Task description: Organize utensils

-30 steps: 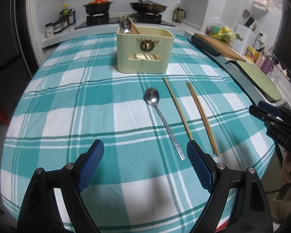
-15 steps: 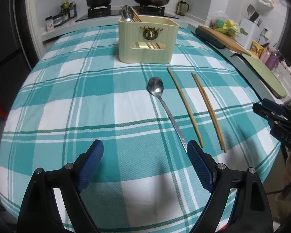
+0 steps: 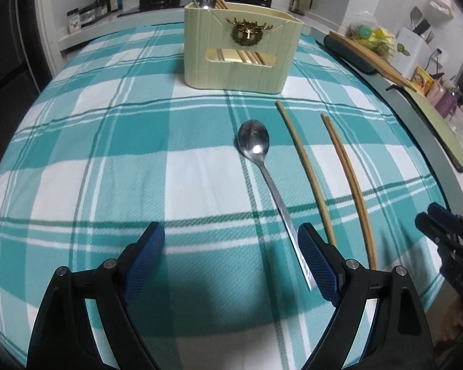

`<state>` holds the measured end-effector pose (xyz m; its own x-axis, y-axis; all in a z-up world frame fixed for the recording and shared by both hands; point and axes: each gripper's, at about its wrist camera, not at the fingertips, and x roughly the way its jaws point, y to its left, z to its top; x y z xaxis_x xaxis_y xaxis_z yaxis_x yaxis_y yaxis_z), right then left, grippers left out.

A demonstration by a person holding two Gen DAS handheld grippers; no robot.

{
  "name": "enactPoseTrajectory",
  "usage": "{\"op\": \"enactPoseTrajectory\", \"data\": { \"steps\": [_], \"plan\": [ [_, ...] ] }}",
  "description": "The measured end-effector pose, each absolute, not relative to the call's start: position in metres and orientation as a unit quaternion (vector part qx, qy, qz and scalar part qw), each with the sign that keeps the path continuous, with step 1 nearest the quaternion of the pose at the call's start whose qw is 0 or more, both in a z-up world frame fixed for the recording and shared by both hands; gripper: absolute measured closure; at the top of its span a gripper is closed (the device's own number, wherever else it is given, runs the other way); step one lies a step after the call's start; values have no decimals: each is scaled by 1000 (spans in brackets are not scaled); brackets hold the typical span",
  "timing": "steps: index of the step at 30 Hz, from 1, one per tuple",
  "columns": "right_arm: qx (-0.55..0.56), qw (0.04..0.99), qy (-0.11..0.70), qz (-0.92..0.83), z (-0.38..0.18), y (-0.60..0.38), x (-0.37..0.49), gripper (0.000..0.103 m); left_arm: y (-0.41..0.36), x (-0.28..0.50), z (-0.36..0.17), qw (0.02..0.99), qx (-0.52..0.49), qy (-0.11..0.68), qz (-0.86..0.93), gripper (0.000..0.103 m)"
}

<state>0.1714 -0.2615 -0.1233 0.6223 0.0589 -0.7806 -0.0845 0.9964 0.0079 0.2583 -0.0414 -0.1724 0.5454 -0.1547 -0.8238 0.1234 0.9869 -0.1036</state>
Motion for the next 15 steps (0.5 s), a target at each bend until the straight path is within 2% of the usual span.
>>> {"op": "enactPoseTrajectory", "data": {
  "steps": [11, 15],
  "plan": [
    [23, 901, 429, 61, -129, -268, 205, 61, -78, 305, -205, 882, 56, 466, -39, 14],
    [29, 886, 454, 86, -147, -257, 238, 61, -80, 306, -205, 885, 72, 458, -34, 10]
  ]
}}
